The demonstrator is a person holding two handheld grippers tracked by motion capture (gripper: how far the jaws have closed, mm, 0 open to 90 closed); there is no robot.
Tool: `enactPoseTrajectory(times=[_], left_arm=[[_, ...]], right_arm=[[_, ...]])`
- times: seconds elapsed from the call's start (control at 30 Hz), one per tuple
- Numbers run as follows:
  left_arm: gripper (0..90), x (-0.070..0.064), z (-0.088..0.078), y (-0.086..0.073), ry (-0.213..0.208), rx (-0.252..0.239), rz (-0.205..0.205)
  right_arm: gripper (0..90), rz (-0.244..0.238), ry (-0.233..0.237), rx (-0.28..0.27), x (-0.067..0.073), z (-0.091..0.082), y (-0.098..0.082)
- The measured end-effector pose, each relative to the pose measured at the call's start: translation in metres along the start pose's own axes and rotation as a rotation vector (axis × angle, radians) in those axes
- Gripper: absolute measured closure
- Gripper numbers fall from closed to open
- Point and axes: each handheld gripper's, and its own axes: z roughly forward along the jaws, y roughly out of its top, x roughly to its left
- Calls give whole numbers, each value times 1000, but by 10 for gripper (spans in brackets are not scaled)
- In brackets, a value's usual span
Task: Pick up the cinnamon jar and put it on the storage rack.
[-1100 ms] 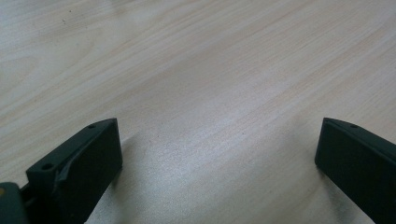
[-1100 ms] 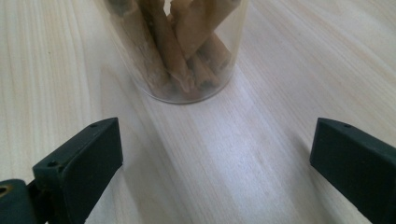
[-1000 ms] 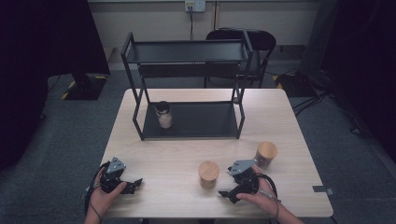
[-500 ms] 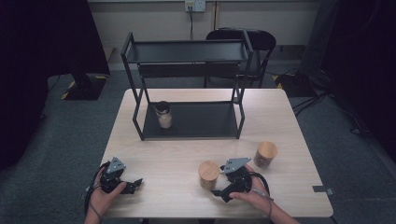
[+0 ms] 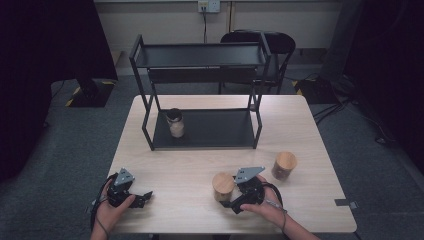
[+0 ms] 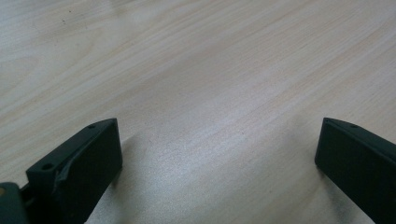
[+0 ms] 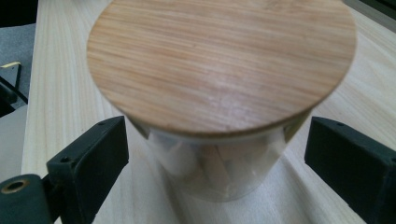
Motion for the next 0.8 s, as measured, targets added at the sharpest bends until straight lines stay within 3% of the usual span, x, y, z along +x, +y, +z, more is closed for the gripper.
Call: enactPoseTrajectory(times=[0.27,0.6,0.8], left_arm=[[2,0,0,0,0,0,0],[2,0,0,0,0,0,0],[2,0,0,0,0,0,0]], right_arm=[[81,4,6,-1,0,5,1],[203,-27,5,-31,-1,9,5],[233,-34,1,-42,0,9,6]])
